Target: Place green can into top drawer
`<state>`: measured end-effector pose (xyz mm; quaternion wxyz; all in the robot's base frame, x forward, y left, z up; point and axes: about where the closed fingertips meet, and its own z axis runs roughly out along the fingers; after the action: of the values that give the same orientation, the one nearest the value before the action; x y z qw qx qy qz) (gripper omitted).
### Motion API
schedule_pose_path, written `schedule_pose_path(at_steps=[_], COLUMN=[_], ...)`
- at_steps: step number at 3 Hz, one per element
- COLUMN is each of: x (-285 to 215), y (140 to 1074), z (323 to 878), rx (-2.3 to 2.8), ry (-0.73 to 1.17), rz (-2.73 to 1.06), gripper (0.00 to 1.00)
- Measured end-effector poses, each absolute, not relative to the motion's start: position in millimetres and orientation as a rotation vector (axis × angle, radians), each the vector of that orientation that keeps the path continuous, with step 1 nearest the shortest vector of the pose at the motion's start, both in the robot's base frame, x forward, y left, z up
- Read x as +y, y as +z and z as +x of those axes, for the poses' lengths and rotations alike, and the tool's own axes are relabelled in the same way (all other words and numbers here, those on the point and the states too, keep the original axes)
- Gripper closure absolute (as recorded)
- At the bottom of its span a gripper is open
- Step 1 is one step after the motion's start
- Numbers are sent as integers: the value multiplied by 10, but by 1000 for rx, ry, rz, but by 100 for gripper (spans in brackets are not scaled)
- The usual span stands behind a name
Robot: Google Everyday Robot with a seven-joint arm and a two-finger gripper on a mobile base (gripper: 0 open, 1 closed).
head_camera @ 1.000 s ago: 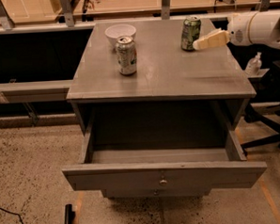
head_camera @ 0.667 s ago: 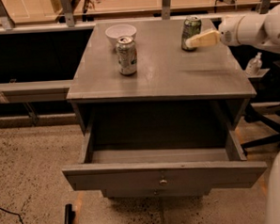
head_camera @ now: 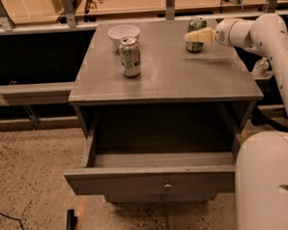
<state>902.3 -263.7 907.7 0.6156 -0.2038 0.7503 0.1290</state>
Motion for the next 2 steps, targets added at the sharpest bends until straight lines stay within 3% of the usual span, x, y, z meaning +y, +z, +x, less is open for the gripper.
schedule_pose_path(at_steps=[2], x=[-2543], y=[8825], z=[9173], rx=[1772], ry=[337], rz=[-477], gripper=[40])
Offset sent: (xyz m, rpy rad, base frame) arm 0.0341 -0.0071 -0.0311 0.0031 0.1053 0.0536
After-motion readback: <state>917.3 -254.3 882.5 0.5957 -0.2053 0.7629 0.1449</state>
